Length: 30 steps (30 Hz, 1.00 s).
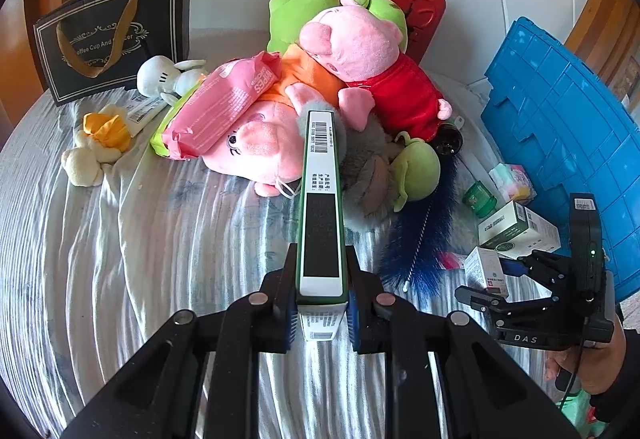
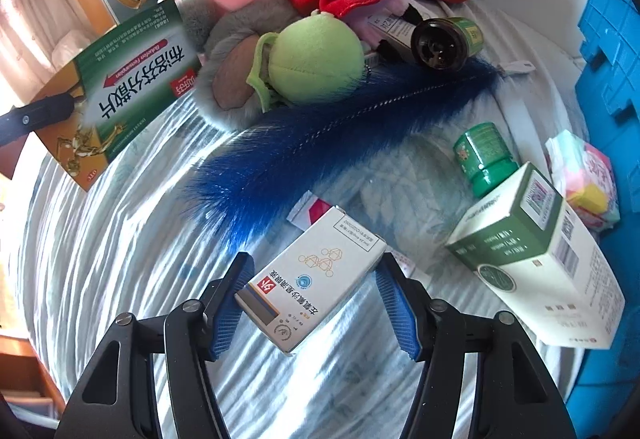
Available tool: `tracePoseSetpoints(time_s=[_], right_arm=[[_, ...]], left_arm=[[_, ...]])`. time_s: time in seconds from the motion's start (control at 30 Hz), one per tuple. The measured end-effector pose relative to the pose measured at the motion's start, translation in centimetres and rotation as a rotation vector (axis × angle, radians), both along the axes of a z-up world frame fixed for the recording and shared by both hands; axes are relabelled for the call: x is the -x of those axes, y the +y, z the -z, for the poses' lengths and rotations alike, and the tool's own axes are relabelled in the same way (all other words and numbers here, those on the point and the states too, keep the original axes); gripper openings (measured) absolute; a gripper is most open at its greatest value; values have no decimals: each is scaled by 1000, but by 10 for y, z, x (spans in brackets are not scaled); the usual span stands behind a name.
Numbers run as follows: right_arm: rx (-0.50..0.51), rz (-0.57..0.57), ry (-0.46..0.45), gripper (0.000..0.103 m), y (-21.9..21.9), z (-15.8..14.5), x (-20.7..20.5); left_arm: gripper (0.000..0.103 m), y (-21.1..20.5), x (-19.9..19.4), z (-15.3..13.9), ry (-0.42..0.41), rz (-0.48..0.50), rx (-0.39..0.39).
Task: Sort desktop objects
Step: 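Carry both held boxes over the open blue crate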
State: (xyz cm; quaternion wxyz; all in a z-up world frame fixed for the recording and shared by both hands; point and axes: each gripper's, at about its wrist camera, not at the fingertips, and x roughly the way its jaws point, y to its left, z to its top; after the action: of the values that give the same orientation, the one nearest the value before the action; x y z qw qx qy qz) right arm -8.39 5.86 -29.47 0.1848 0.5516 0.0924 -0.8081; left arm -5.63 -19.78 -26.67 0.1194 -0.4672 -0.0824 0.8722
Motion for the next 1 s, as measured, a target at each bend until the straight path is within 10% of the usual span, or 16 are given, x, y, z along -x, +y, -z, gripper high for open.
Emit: tracePoseSetpoints(time_s=[1.0], right_arm=[[39,-4,83,63,8,-98,-53]], left_arm=[[19,22,-36,-79,80,-21,72]])
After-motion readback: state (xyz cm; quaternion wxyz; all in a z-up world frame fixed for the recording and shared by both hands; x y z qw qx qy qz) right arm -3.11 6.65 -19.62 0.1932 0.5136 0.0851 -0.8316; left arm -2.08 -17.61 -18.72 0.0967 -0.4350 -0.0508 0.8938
